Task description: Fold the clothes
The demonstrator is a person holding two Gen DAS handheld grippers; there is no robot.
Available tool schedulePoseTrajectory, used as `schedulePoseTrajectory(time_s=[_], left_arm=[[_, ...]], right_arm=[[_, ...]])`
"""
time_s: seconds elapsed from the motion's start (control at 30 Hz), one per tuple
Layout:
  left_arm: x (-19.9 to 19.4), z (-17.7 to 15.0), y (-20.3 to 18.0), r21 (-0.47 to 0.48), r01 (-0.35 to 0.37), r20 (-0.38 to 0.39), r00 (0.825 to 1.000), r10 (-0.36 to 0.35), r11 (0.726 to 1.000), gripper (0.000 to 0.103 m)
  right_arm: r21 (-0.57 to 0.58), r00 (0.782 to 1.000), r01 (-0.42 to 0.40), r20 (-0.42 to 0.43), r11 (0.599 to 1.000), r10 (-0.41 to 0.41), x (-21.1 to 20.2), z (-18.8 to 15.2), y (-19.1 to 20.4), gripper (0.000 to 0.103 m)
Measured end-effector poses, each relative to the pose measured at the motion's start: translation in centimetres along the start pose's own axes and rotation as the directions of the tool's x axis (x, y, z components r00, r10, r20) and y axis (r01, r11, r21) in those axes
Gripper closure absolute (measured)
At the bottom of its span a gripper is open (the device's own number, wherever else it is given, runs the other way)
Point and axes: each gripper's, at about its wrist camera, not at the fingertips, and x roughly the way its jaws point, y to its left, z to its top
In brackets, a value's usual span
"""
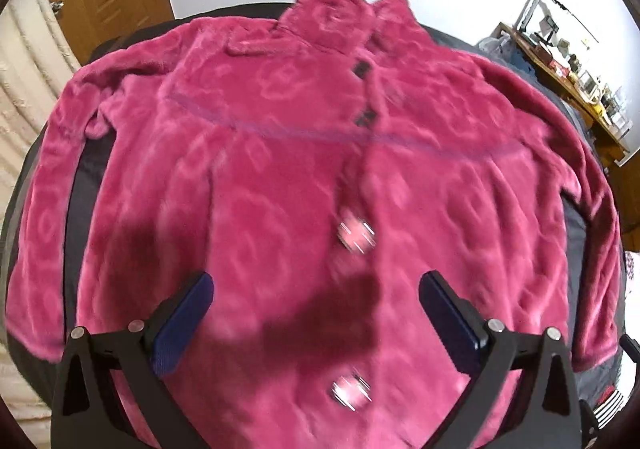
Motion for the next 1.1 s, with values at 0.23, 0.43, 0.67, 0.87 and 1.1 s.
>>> schedulePoseTrajectory(time_s=[0.23, 0.43, 0.67, 0.87, 1.1], left_arm=[[-1.2, -3.6, -6.1, 0.068, -0.004, -0.035, 0.999, 0.007, 0.998, 0.000], [-2.0, -4.9, -8.1, 0.076, -0.021, -0.050, 0.998, 0.025, 0.997, 0.000], [-2.5, -6.1, -7.7, 0.031, -0.042, -0.068, 0.997, 0.044, 0.999, 0.000], [-1.9, -6.8, -7.3, 0.001, -0.052, -0.096, 0.994, 0.051, 0.999, 0.000], [-1.0, -6.6, -7.9, 0.006, -0.046, -0.122, 0.991, 0.046, 0.999, 0.000]], right_arm=[[-0.145, 0.999, 0.021, -0.032, 0.989, -0.026, 0.7, -5.4, -3.7, 0.005], [-0.182, 1.000, 0.015, 0.004, 0.983, -0.015, 2.1, -4.8, -5.3, 0.016], [-0.097, 0.996, -0.091, -0.032, 0.991, 0.089, 3.7, -4.9, -7.2, 0.059], [0.088, 0.984, -0.169, 0.074, 0.982, 0.163, 1.5, -2.7, -9.8, 0.091], [0.422, 0.930, -0.253, 0.353, 0.871, 0.099, -6.3, -0.7, -20.3, 0.091]])
